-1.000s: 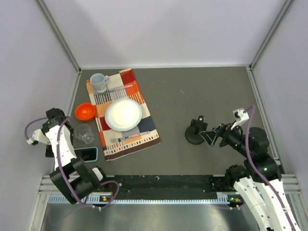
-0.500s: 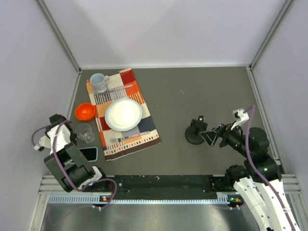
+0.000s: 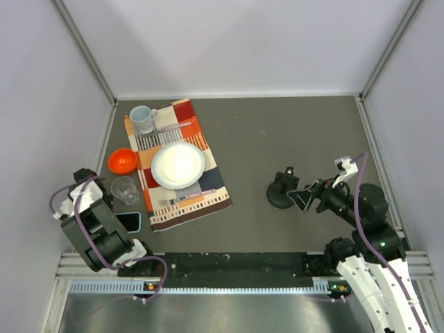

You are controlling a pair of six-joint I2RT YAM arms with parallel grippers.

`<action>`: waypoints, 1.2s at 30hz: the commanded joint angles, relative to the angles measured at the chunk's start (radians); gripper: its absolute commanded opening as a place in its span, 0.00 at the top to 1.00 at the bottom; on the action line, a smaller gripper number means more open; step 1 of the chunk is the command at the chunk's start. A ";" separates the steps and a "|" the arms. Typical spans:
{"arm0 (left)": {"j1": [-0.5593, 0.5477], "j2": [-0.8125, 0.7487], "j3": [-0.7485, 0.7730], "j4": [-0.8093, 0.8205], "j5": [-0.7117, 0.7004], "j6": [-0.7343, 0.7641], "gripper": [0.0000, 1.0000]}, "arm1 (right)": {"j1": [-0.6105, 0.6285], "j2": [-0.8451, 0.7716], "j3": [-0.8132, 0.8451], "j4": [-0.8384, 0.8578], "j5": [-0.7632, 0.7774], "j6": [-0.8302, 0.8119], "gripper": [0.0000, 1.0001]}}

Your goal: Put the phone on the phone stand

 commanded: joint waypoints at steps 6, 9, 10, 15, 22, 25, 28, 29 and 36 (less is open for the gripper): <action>0.031 -0.026 -0.020 0.007 -0.014 -0.015 0.01 | 0.009 -0.008 0.016 0.053 -0.015 -0.012 0.13; 0.040 -0.021 -0.032 0.033 -0.001 -0.009 0.01 | 0.009 -0.005 0.016 0.054 -0.018 -0.012 0.13; 0.045 -0.017 -0.037 0.037 0.002 -0.007 0.01 | 0.009 -0.008 0.016 0.054 -0.021 -0.012 0.13; 0.071 0.002 -0.046 0.048 0.019 0.002 0.01 | 0.009 -0.008 0.015 0.054 -0.015 -0.012 0.13; 0.120 -0.017 -0.110 0.120 0.036 -0.016 0.04 | 0.009 -0.005 0.015 0.057 -0.016 -0.013 0.13; 0.125 -0.024 -0.132 0.145 0.059 -0.032 0.05 | 0.009 -0.005 0.015 0.059 -0.015 -0.012 0.13; 0.128 -0.037 -0.141 0.163 0.051 -0.038 0.08 | 0.009 -0.005 0.013 0.059 -0.016 -0.013 0.13; 0.126 -0.038 -0.141 0.166 0.056 -0.035 0.09 | 0.007 -0.006 0.015 0.057 -0.015 -0.013 0.13; 0.126 -0.011 -0.121 0.130 0.008 -0.018 0.36 | 0.009 -0.009 0.015 0.059 -0.013 -0.010 0.13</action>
